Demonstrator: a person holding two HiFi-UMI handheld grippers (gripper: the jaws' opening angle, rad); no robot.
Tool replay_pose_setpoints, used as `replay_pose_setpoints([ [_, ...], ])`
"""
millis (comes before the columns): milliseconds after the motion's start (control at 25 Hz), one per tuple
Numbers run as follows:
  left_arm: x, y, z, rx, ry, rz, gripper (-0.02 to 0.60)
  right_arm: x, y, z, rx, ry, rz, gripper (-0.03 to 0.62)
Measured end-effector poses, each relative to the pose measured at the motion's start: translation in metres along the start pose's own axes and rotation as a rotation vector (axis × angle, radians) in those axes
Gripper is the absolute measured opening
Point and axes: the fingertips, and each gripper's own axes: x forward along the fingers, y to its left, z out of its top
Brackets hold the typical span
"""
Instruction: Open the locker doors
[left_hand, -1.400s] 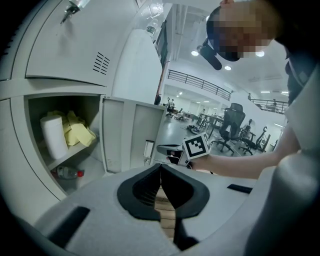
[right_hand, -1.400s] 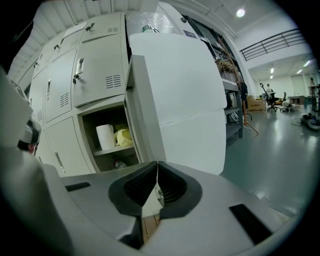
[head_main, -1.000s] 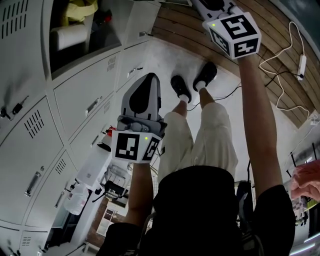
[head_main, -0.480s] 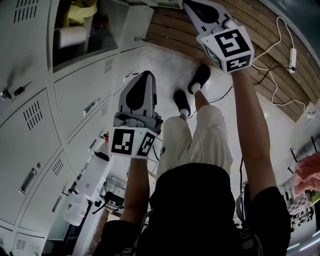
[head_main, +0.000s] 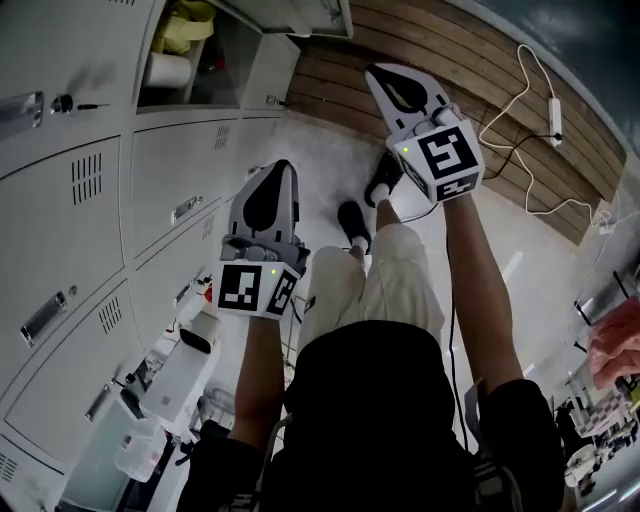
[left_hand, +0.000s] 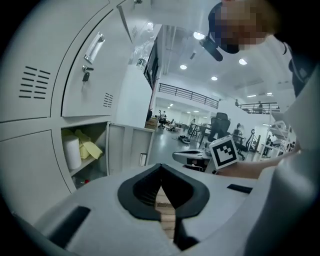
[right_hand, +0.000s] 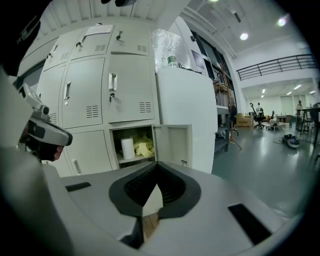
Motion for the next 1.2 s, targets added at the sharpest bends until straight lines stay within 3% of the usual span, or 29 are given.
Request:
replay_pose_setpoints([
  [480, -0.080, -0.012, 0.049, 0.041, -0.120, -0.046, 0.015, -0.086, 0.097, 0.053, 0.077, -0.059, -0.021, 0.005],
  [720, -0.117, -0.017, 0.067, 0.044, -0.184, -0.060, 0.015, -0.123, 0.138, 0.091, 0.044, -0.061, -0.027, 0.005],
  [880, -0.138, -0.022, 0.084, 0.041, -0.226, -0.070, 0.015, -0.145, 0.158, 0.118, 0.039, -0.147, -0.032, 0.005],
  [1200, -0.168, -0.035, 0.117, 0.068, -0.289, -0.091, 0.015, -0.180, 0.184, 0.147, 0.000, -0.172, -0.039, 0.005],
])
